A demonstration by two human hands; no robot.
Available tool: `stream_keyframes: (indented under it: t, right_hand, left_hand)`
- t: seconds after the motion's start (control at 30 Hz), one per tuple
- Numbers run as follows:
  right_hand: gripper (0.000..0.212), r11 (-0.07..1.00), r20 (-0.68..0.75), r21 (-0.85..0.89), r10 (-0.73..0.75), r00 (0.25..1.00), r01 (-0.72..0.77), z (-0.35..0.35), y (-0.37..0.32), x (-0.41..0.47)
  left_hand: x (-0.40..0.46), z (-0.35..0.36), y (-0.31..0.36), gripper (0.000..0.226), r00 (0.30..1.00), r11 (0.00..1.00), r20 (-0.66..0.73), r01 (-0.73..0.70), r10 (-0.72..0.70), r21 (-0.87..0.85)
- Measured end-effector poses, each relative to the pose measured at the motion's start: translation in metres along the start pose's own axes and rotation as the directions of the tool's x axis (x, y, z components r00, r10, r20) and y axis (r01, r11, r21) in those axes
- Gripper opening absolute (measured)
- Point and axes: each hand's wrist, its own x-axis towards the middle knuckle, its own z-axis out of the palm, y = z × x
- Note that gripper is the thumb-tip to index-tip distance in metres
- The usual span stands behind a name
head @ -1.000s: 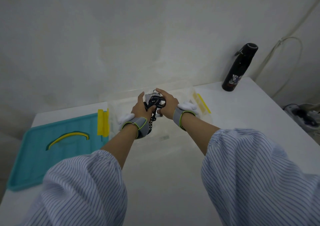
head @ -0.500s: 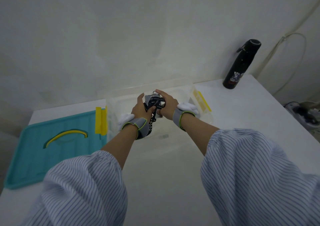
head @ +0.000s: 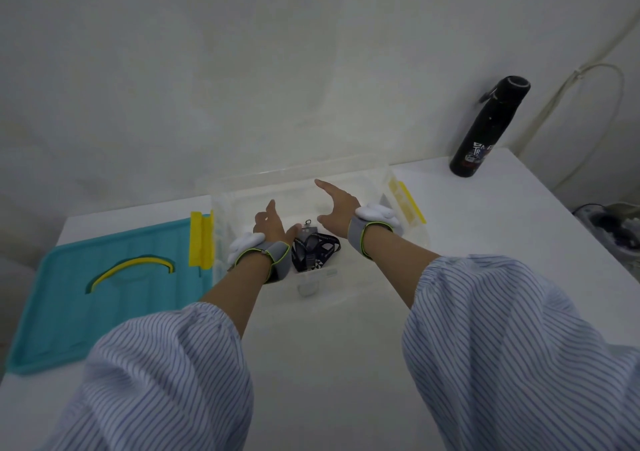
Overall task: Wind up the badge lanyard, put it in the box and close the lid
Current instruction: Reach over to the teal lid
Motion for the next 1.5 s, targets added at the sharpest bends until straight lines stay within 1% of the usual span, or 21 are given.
stream_keyframes:
  t: [0.13, 0.33, 0.5, 0.77, 1.07, 1.5]
  right_hand:
    - [0.073, 0.998, -0.01, -0.065, -0.01, 1.0, 0.01, 0.0, -0.002, 0.004]
    - [0.072, 0.997, -0.046, -0.07, -0.023, 0.999, 0.019, 0.003, -0.008, 0.009]
    - [0.071, 0.991, -0.036, -0.125, -0.044, 0.998, 0.039, 0.004, -0.018, 0.011]
    - [0.068, 0.992, -0.062, -0.103, -0.078, 0.995, 0.072, 0.009, -0.047, 0.012]
    - [0.067, 0.986, -0.075, -0.115, -0.133, 0.988, 0.124, 0.02, -0.093, 0.008]
    - [0.066, 0.968, -0.055, -0.132, -0.224, 0.973, 0.215, 0.061, -0.173, 0.002]
  left_hand:
    - [0.002, -0.002, 0.0, 0.077, 0.996, 0.998, -0.055, -0.069, 0.069, 0.002]
    - [0.005, -0.011, 0.002, 0.075, 0.984, 0.99, -0.113, -0.135, 0.138, 0.036]
    - [0.006, -0.02, 0.003, 0.075, 0.968, 0.982, -0.164, -0.181, 0.188, 0.061]
    - [0.007, -0.048, -0.004, 0.071, 0.943, 0.969, -0.222, -0.237, 0.247, 0.07]
    - [0.004, -0.093, -0.021, 0.071, 0.922, 0.955, -0.252, -0.273, 0.293, 0.115]
    - [-0.013, -0.172, -0.07, 0.068, 0.901, 0.955, -0.331, -0.227, 0.28, 0.189]
